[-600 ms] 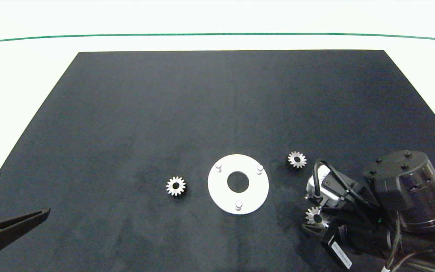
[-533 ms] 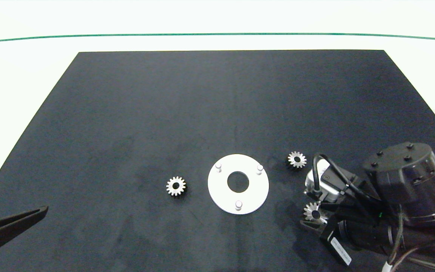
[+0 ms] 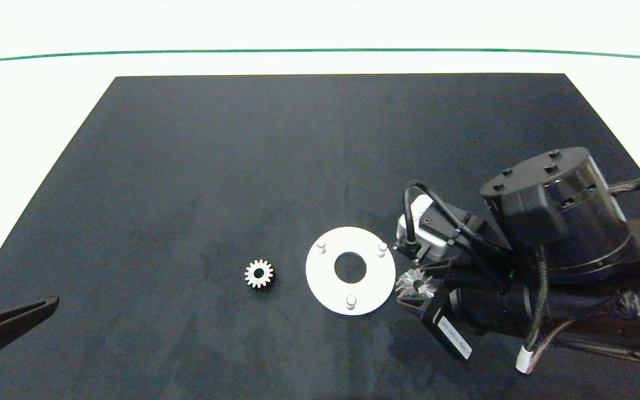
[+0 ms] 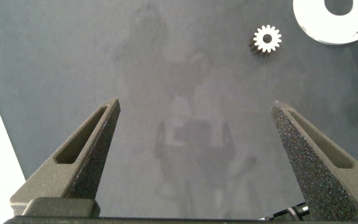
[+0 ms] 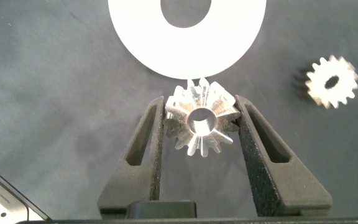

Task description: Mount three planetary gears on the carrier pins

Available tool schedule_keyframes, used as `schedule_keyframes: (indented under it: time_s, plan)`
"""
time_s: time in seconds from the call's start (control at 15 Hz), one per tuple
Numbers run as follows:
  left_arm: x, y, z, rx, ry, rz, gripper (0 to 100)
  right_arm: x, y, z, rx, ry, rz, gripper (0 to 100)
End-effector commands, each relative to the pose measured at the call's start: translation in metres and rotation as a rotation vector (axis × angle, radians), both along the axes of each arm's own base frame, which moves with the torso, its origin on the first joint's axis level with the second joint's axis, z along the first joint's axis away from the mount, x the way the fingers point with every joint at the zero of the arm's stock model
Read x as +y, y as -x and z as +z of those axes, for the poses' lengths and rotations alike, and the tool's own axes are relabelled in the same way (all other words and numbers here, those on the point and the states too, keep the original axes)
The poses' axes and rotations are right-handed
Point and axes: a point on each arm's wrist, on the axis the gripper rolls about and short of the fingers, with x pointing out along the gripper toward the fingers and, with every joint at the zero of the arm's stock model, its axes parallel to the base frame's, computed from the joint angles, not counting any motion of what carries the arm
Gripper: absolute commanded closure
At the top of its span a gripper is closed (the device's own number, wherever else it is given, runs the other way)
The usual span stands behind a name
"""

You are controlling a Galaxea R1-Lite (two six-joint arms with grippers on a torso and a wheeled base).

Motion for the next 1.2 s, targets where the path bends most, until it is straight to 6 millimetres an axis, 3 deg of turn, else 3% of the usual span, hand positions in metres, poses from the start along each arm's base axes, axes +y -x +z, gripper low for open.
schedule_keyframes:
  time_s: [0.07,0.33,1.2]
  plan:
    - [0.0,0.0,0.0,0.0,-0.001,0.0,0,0.025,-0.015,-0.009,0.04,0.065,0.027,99]
    - [0.0,0.0,0.002,-0.006,0.0,0.004,0,0.044,-0.016,-0.007,0.036,0.067,0.063,99]
    - [0.001,0.002,0.002,-0.012,0.001,0.005,0,0.066,-0.021,-0.016,0.041,0.107,0.084,99]
